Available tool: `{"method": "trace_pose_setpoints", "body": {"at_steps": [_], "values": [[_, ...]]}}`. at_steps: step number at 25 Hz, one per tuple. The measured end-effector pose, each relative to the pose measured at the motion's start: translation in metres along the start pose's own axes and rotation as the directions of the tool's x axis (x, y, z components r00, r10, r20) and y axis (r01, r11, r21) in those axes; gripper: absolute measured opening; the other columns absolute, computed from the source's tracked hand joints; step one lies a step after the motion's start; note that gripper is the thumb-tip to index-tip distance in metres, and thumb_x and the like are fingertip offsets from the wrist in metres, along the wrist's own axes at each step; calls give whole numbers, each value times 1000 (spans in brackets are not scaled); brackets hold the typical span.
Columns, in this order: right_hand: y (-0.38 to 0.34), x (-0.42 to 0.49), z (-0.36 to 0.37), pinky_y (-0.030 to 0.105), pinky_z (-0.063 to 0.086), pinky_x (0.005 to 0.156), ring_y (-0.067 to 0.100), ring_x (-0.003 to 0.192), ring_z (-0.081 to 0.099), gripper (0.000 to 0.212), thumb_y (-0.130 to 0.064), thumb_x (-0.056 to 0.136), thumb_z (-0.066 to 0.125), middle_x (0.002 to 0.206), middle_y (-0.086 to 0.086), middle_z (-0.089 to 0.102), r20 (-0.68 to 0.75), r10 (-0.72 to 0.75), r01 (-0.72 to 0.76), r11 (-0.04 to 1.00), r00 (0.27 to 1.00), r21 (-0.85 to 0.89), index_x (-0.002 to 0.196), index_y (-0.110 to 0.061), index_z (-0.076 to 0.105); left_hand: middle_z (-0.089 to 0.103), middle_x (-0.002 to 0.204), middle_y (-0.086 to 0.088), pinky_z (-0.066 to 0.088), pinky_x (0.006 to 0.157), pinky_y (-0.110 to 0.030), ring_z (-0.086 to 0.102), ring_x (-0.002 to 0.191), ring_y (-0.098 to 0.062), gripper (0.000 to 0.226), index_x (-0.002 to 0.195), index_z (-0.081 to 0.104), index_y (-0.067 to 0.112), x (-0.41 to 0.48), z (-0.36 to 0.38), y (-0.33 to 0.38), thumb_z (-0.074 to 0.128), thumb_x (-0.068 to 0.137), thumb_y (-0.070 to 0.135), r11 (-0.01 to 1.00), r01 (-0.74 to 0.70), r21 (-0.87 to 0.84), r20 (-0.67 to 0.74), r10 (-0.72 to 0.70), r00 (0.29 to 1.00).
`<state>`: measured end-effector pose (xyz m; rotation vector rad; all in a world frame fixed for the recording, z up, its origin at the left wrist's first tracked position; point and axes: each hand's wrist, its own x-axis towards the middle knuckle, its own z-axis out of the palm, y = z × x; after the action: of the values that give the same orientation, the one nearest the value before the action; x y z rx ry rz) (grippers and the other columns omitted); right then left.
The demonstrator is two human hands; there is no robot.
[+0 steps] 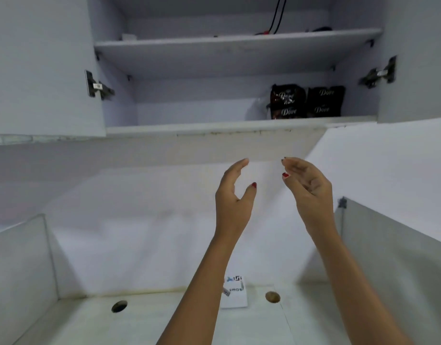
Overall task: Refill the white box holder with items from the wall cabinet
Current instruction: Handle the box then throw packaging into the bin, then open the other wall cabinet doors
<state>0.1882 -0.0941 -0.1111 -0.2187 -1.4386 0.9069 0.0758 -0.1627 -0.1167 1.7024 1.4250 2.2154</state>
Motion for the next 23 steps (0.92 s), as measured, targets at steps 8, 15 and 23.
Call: {"method": "trace_pose_setpoints", "body": {"at_steps": [8,15,23], "values": [[-58,72,-32,17,44,99,9,112,58,29,-2,85,56,109,-9,64,34,-195,195,981,980,5,110,-17,59,43,117,36,28,91,6,38,114,19,49,118,45,39,61,41,63,57,85,4,966,-255,34,-31,256,966],[-130,85,-109,17,46,97,7,109,59,28,-1,85,56,108,-4,65,84,-321,321,947,943,7,104,-22,59,38,117,41,29,88,8,35,107,30,56,113,38,51,56,115,138,57,85,7,922,-386,39,-43,387,921],[-172,55,-192,22,46,96,5,111,59,26,-25,76,56,110,-13,64,142,-364,377,924,920,-72,99,-36,57,37,116,39,26,84,12,36,110,20,52,118,40,44,10,181,186,56,86,5,936,-352,21,-59,352,934]]}}
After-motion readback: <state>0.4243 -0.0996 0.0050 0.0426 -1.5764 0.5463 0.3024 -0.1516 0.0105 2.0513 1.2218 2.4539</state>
